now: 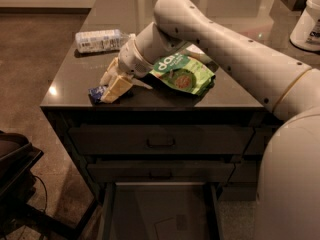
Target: Place rxbar blueberry into bottom drawer
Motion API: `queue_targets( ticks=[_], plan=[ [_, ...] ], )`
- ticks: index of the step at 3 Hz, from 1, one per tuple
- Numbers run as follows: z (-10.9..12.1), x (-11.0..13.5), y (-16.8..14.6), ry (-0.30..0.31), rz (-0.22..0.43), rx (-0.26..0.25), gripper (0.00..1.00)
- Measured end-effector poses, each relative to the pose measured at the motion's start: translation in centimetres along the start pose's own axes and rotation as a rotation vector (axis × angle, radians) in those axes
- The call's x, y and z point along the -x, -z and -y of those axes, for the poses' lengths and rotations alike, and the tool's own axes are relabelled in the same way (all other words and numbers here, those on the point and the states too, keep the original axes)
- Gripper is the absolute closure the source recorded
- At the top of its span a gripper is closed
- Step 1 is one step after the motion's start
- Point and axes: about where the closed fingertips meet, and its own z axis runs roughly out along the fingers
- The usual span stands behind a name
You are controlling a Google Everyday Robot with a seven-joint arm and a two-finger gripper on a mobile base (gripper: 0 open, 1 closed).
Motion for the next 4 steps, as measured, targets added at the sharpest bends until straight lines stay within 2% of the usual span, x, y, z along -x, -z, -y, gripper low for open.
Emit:
queue_targets(
  ticks=[1,2,3,4],
  plan=[
    [0.0,0.0,0.0,0.000,0.000,0.000,1.00],
    [-1.4,-0.2,-0.2,-0.004,0.036,0.067,1.00],
    [-4.8,2.4,2.7,-0.032,0.090,0.040,1.00],
    [-10.4,8.8,6.1,-0.016,0.134,-0.095,1.00]
  ],
)
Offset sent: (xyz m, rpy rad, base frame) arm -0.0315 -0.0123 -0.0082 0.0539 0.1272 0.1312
